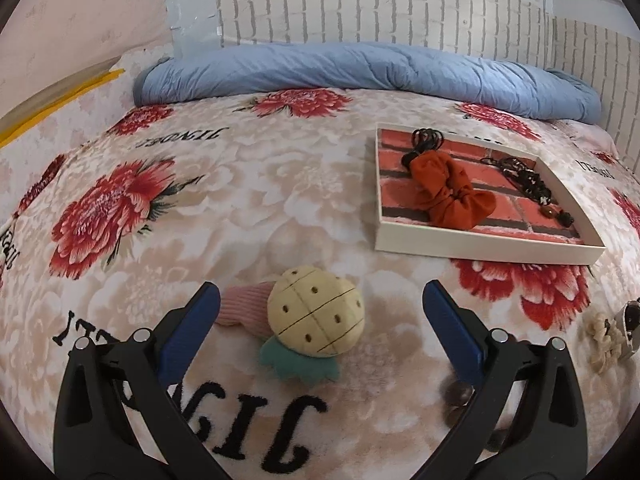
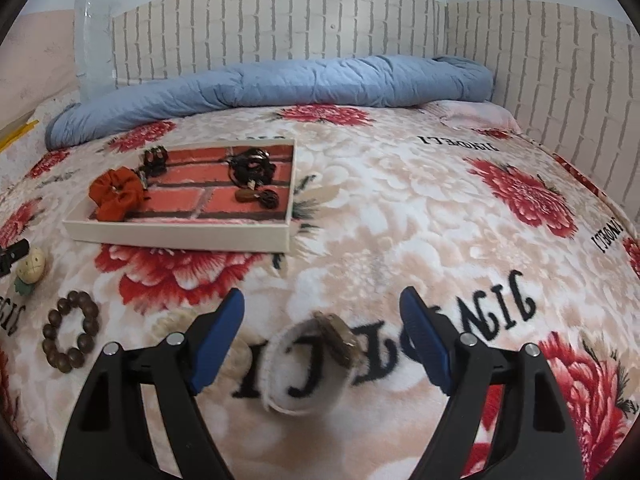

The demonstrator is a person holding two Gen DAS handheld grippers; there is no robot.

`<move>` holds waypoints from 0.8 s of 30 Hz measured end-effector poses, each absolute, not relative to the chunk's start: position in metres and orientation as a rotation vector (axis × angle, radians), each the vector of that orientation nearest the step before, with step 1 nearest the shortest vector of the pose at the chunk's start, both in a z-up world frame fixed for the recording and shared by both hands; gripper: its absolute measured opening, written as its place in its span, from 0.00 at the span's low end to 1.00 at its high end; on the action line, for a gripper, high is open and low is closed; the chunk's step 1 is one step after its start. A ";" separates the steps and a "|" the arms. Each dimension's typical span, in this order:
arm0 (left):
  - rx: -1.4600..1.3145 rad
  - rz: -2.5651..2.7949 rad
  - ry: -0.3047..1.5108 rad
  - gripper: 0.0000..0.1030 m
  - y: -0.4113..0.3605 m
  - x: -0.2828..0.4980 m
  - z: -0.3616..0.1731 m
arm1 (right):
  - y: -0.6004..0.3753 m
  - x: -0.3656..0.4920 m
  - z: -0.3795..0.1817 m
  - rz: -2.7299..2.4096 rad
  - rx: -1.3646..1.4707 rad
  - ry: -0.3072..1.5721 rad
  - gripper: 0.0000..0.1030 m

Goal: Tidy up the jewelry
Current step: 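Withdraw both tools toward the pineapple plush clip and white watch, then grasp the pineapple plush clip with the left tool while the right tool grasps the white watch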

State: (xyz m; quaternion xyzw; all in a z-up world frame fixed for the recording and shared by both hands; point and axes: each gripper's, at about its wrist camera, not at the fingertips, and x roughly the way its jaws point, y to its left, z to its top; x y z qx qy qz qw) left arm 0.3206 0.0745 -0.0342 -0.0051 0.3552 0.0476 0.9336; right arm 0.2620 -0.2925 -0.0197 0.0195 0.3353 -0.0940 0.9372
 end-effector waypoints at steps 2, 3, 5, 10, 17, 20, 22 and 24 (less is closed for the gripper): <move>-0.027 0.099 0.740 0.95 0.079 0.324 -0.038 | -0.297 0.260 -0.022 -0.207 0.036 0.692 0.76; -0.034 0.100 0.746 0.95 0.081 0.325 -0.040 | -0.300 0.258 -0.024 -0.215 0.037 0.698 0.76; -0.044 0.103 0.758 0.95 0.084 0.328 -0.044 | -0.305 0.256 -0.028 -0.226 0.038 0.708 0.76; -0.034 0.108 0.784 0.95 0.085 0.334 -0.053 | -0.316 0.257 -0.037 -0.232 0.062 0.740 0.76; 0.005 0.086 0.815 0.95 0.079 0.342 -0.063 | -0.314 0.266 -0.052 -0.225 0.056 0.806 0.62; -0.014 0.070 0.832 0.95 0.082 0.347 -0.066 | -0.316 0.269 -0.058 -0.216 0.066 0.833 0.60; -0.016 0.068 0.837 0.95 0.082 0.350 -0.067 | -0.316 0.273 -0.062 -0.202 0.069 0.856 0.59; -0.010 0.066 0.843 0.95 0.082 0.354 -0.069 | -0.315 0.277 -0.065 -0.192 0.069 0.875 0.58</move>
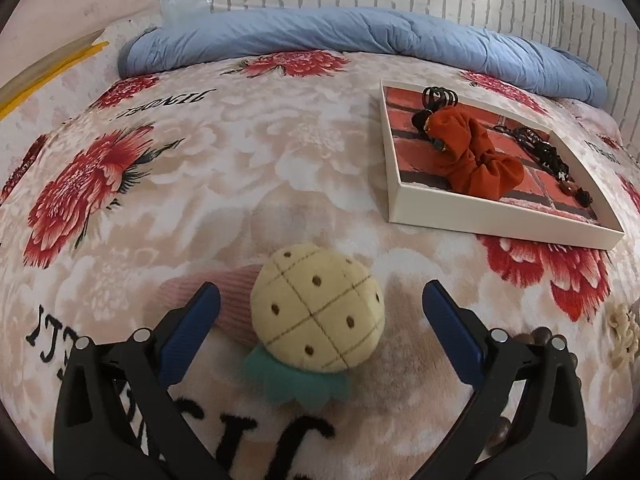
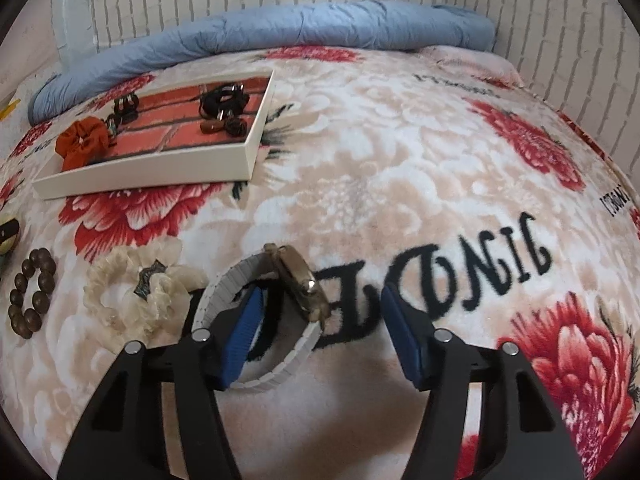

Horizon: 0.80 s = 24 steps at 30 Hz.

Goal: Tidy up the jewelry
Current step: 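Grasp the pineapple plush clip with the left tool while the right tool grasps the white watch, then carry the pineapple clip and white watch into the tray and release both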

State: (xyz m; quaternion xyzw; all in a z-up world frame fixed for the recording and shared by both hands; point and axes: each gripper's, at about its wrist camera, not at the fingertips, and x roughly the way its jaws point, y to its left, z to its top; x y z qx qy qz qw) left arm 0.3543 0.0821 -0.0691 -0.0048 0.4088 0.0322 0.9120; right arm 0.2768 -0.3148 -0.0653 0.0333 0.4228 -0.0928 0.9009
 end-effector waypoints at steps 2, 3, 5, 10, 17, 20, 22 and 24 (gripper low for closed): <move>-0.006 0.061 0.861 0.94 0.082 0.360 -0.073 | -0.314 0.281 -0.067 -0.183 0.069 0.883 0.58; -0.005 0.060 0.867 0.93 0.082 0.361 -0.074 | -0.314 0.283 -0.067 -0.178 0.070 0.886 0.58; 0.002 0.061 0.870 0.91 0.081 0.365 -0.075 | -0.314 0.287 -0.068 -0.171 0.072 0.895 0.57; 0.012 0.074 0.875 0.82 0.084 0.370 -0.076 | -0.314 0.296 -0.070 -0.146 0.074 0.909 0.49; -0.010 0.076 0.861 0.62 0.090 0.369 -0.074 | -0.309 0.300 -0.070 -0.100 0.066 0.911 0.28; -0.006 0.068 0.857 0.57 0.089 0.368 -0.074 | -0.309 0.299 -0.070 -0.101 0.067 0.907 0.19; 0.008 0.070 0.854 0.55 0.087 0.367 -0.074 | -0.312 0.298 -0.069 -0.100 0.085 0.904 0.18; 0.008 0.070 0.854 0.54 0.086 0.367 -0.073 | -0.313 0.297 -0.069 -0.098 0.088 0.903 0.18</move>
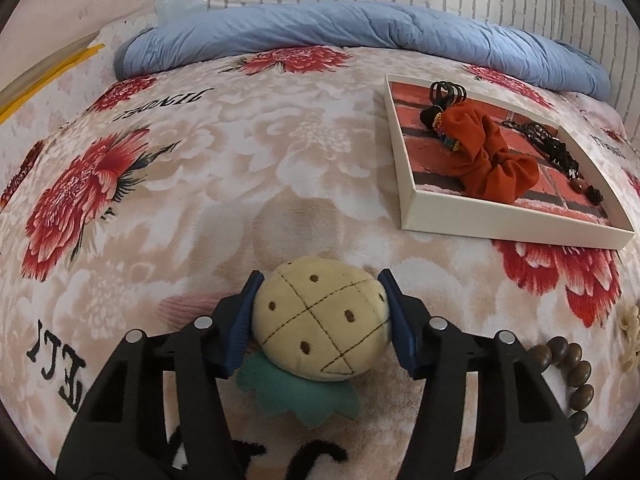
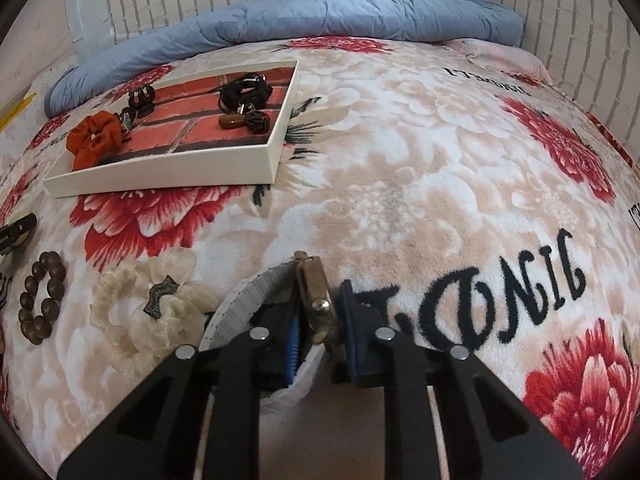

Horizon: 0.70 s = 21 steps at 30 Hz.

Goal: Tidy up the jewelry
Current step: 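Carry the pineapple clip and white watch into the tray and release both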

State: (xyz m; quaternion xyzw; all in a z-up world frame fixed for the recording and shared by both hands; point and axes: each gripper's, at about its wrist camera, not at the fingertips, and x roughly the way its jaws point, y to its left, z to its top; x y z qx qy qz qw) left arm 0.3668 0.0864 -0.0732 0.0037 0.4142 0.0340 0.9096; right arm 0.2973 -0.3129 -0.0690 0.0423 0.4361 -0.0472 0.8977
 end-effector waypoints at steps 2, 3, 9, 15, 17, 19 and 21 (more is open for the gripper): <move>-0.002 0.067 0.852 0.54 0.088 0.366 -0.072 | -0.312 0.297 -0.069 -0.102 0.080 0.900 0.17; -0.005 0.066 0.852 0.54 0.088 0.366 -0.072 | -0.312 0.297 -0.068 -0.104 0.077 0.898 0.17; -0.009 0.059 0.847 0.53 0.088 0.364 -0.069 | -0.315 0.295 -0.059 -0.126 0.081 0.866 0.16; -0.032 0.029 0.814 0.52 0.084 0.363 -0.052 | -0.313 0.309 -0.031 -0.132 0.055 0.806 0.16; -0.039 0.012 0.794 0.52 0.080 0.365 -0.041 | -0.310 0.316 -0.021 -0.127 0.052 0.784 0.16; -0.033 0.003 0.772 0.52 0.075 0.368 -0.030 | -0.307 0.325 -0.007 -0.120 0.050 0.756 0.16; -0.023 -0.005 0.745 0.52 0.068 0.374 -0.017 | -0.302 0.335 0.009 -0.111 0.047 0.720 0.16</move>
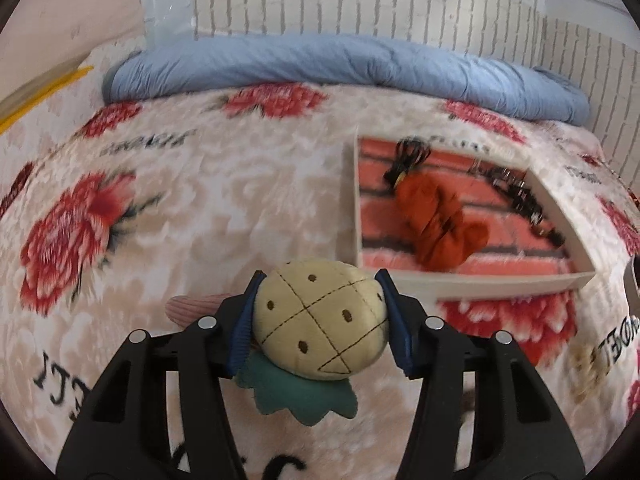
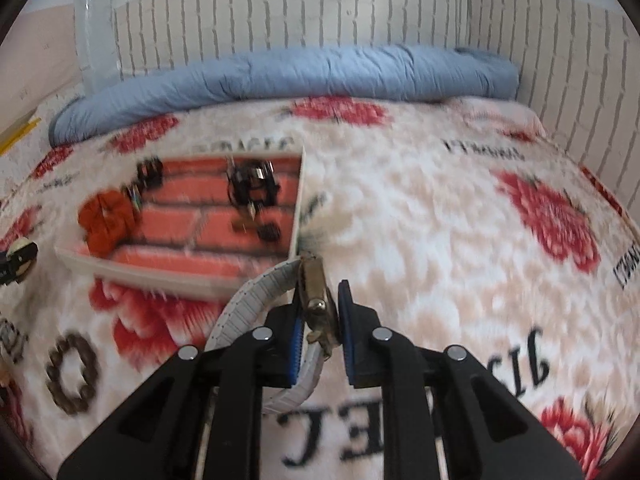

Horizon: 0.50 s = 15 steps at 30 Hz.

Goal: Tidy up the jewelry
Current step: 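Carry the pineapple clip and white watch into the tray and release both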

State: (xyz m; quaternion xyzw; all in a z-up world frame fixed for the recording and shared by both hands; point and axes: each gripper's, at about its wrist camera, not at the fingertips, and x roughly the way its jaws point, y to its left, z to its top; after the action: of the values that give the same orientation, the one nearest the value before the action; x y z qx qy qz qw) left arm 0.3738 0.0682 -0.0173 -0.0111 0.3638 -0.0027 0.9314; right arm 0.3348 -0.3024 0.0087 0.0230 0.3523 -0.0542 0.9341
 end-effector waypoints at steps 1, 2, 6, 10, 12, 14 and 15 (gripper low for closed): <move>-0.019 -0.006 0.731 0.52 0.065 0.376 -0.011 | -0.300 0.339 0.015 -0.108 0.045 0.708 0.16; -0.016 -0.005 0.712 0.52 0.061 0.379 -0.003 | -0.298 0.344 0.022 -0.104 0.044 0.690 0.16; -0.024 -0.012 0.646 0.52 0.050 0.391 0.026 | -0.287 0.365 0.048 -0.083 0.057 0.624 0.16; 0.001 -0.011 0.578 0.52 0.031 0.404 0.050 | -0.275 0.383 0.059 -0.069 0.065 0.585 0.16; 0.014 -0.017 0.557 0.52 0.021 0.410 0.057 | -0.270 0.393 0.060 -0.058 0.077 0.574 0.16; 0.026 -0.025 0.539 0.52 0.012 0.417 0.060 | -0.266 0.402 0.058 -0.047 0.081 0.572 0.16; 0.028 -0.027 0.534 0.52 0.009 0.419 0.060 | -0.263 0.408 0.056 -0.042 0.082 0.572 0.16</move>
State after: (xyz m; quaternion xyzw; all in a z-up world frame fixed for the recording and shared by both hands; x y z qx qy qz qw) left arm 0.4195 0.0094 0.0601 0.0139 0.2640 -0.0133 0.9643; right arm 0.4081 -0.2633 0.0560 0.0404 0.2820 -0.0206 0.9583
